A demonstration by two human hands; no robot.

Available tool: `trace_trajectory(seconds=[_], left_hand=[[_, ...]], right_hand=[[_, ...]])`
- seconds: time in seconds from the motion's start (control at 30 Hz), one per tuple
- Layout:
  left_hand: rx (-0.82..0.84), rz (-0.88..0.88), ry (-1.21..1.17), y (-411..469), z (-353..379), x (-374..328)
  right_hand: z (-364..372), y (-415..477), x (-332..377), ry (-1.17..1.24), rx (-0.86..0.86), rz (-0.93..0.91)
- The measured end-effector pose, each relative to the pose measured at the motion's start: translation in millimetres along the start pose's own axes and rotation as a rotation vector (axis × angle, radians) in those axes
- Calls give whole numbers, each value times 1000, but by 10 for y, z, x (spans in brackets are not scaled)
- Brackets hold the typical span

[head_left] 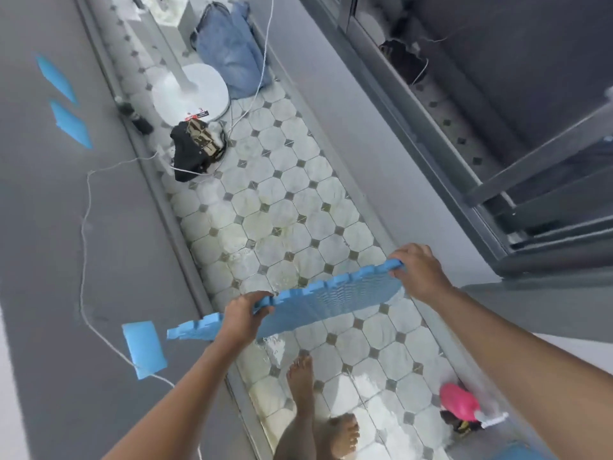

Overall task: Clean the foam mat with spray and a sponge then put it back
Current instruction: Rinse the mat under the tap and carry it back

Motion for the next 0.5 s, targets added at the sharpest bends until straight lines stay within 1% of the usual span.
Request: trace_trajectory(seconds=[0.1,0.3,0.43,0.5], left_hand=[[-8,-1,-23,438,-2,222],[-102,32,-48,1281,-297,406],[-131,14,35,1852,-481,571],[-203,-11,95,2200,-608,692]], right_hand=[[110,566,175,-54,-27,2],[195,1552,438,-100,-101,3],[276,2240,657,-110,-114,-51],[327,2628,777,-120,-146,-92]])
Point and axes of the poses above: each hand's wrist, its own y-axis towards the middle knuckle, its own z-axis out of the palm, x = y × z, the point moved 8 cm from there along y, towards the middle knuckle, and after that the axes turned 4 degrees about x, right-handed, at the moved point
